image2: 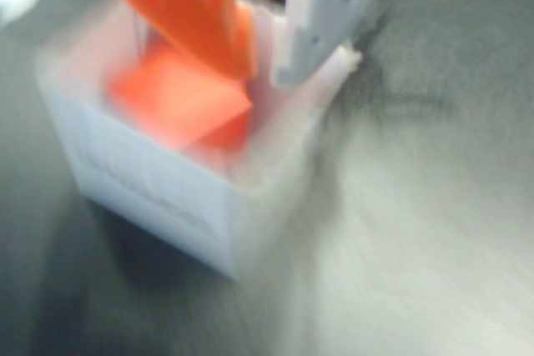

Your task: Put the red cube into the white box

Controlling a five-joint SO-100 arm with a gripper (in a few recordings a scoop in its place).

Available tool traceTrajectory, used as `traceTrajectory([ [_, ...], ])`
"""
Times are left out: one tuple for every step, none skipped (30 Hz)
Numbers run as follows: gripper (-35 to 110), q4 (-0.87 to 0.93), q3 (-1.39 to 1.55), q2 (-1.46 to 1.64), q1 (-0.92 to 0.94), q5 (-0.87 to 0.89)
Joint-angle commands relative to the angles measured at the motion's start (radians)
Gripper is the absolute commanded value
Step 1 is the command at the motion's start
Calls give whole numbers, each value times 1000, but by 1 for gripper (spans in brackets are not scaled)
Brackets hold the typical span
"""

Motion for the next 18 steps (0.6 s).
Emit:
traceTrajectory([
  [0, -89, -11, 72, -193, -57],
  [0, -109, -8, 86, -250, -66],
  [0, -129, -5, 100, -305, -74],
  [0, -147, -3, 110, -362, -78],
  [0, -163, -3, 118, -417, -78],
  [0, -184, 5, 127, -469, -80],
  [0, -210, 14, 141, -518, -89],
  [0, -233, 23, 149, -566, -100],
  [0, -255, 35, 163, -609, -106],
  [0, -282, 52, 179, -649, -127],
  [0, -307, 77, 202, -687, -137],
  [0, -341, 112, 235, -724, -149],
  [0, -367, 150, 273, -759, -149],
  [0, -390, 192, 314, -790, -149],
  [0, -413, 242, 364, -818, -147],
  [0, -431, 291, 417, -841, -147],
  [0, -449, 345, 476, -862, -147],
  [0, -459, 396, 535, -881, -146],
])
